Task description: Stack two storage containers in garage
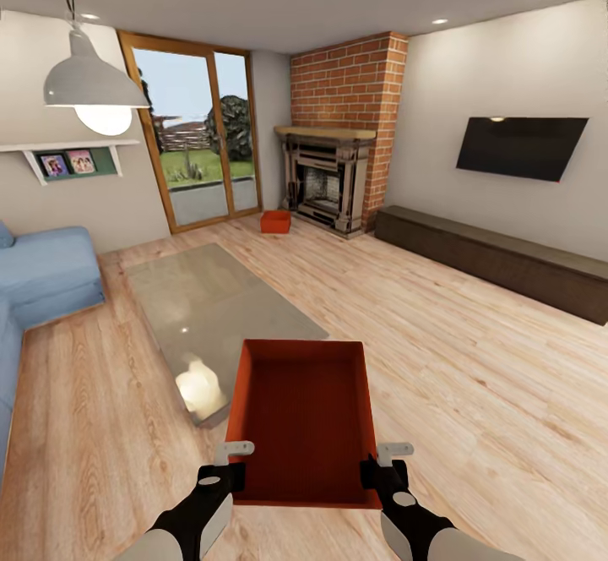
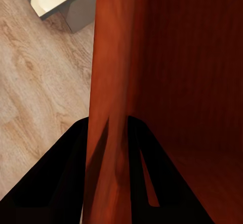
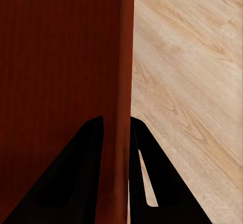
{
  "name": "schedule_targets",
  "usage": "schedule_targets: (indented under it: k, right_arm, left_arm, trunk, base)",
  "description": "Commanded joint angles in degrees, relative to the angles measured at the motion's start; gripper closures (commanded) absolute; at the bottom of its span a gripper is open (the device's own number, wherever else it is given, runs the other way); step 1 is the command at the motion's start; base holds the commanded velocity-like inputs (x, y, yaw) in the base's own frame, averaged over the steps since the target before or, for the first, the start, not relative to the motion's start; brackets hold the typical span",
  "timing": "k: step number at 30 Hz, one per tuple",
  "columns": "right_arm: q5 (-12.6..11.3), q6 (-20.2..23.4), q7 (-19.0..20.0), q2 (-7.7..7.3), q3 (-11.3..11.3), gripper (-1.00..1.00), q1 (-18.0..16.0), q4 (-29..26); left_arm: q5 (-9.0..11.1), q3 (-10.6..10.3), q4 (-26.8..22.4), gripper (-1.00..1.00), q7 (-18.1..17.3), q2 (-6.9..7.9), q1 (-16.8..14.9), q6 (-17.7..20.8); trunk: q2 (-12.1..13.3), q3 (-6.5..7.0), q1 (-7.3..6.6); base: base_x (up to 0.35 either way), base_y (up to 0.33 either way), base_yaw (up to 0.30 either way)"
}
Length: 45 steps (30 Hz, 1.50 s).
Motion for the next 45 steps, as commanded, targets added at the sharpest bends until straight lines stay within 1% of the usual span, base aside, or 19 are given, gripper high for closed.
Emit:
schedule_targets:
  k: [1,18,45]
  right_arm:
    - [-0.5,-0.2,-0.6,-0.01,-1.5,1.0,-0.1,0.1]
    - [-0.5,-0.2,-0.6,-0.01,-1.5,1.0,-0.1,0.1]
    - [-0.5,-0.2,-0.6,-0.01,-1.5,1.0,-0.1,0.1]
  left_arm:
    - [-0.6,0.6,-0.2,1.0,0.6,0.04,0.0,0.4]
    - [-0.4,0.6,0.5,1.0,0.5,0.05,0.0,0.9]
    - [-0.6,0.5,-0.2,1.0,0.5,-0.02,0.0,0.3]
  trunk:
    - [-0.1,-0.03,0.04]
    - [-0.1,1.53,0.04]
    - [-0.1,4.01,0.04]
  base:
    - [0.0,0.0,0.0]
    - [0.0,0.0,0.0]
    - [0.0,0.0,0.0]
